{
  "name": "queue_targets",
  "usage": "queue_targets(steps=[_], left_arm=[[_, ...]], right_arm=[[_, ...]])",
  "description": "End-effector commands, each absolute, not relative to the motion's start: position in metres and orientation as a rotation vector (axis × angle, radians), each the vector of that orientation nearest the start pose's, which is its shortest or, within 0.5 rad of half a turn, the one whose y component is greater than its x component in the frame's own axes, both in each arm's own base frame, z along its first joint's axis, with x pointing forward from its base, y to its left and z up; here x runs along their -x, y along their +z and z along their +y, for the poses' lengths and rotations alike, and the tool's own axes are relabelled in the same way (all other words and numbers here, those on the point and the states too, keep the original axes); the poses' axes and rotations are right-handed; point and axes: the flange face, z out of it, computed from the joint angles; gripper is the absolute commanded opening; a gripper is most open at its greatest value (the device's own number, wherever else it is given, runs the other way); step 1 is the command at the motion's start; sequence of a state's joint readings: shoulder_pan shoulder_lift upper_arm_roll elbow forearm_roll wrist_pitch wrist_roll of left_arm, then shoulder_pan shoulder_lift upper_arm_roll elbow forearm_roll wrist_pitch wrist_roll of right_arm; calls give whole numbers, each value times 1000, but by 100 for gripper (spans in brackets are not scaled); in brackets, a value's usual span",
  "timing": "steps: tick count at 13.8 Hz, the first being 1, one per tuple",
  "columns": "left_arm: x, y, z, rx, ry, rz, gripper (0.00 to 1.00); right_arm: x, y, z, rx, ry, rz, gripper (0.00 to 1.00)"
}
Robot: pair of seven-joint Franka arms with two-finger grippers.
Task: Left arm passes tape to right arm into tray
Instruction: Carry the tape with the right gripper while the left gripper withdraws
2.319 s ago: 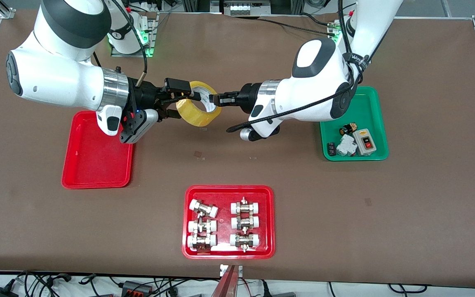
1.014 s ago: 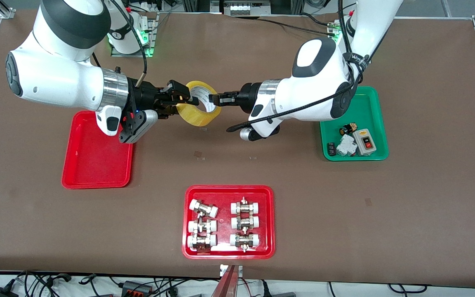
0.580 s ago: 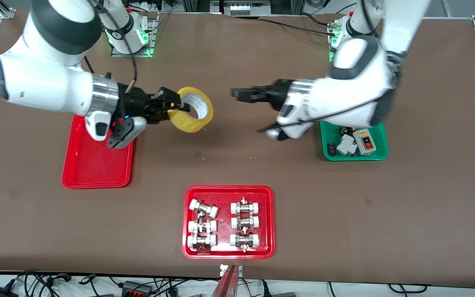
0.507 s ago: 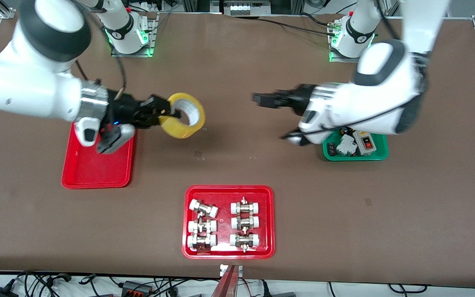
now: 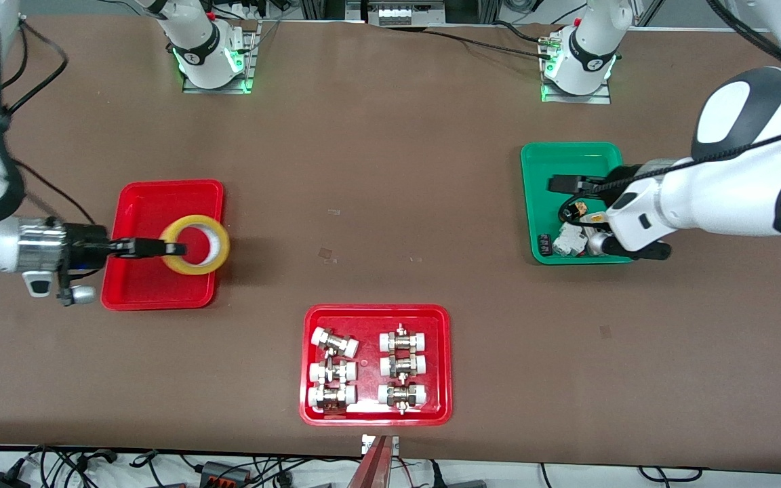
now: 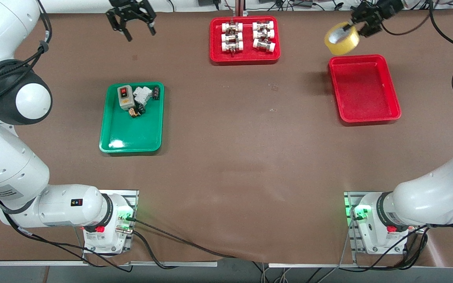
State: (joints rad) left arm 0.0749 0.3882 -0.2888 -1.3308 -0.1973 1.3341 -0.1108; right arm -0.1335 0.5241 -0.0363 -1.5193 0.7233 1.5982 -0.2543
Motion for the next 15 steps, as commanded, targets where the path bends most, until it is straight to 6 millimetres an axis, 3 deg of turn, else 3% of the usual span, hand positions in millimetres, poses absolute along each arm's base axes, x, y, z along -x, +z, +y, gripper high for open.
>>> queue_targets(steps=[1, 2, 3, 6, 9, 15], left_arm=[[-607, 519, -75, 3265, 588, 384, 100], [-601, 533, -62, 3268, 545, 415, 100], [-589, 546, -62, 3259, 514, 421, 100], [-544, 579, -74, 3142, 336, 455, 100], [-508, 577, -85, 3109, 226, 470, 100], [-525, 613, -31, 3167, 92, 326, 100]], right_arm=[[-649, 329, -86, 2366, 375, 85, 20], [-642, 310, -104, 2342, 396, 81, 20], [-635, 291, -122, 2313, 417, 83, 20], [-625, 237, -149, 2261, 415, 63, 20], [-626, 204, -157, 2266, 348, 10, 21], [-619, 173, -159, 2209, 357, 30, 22]])
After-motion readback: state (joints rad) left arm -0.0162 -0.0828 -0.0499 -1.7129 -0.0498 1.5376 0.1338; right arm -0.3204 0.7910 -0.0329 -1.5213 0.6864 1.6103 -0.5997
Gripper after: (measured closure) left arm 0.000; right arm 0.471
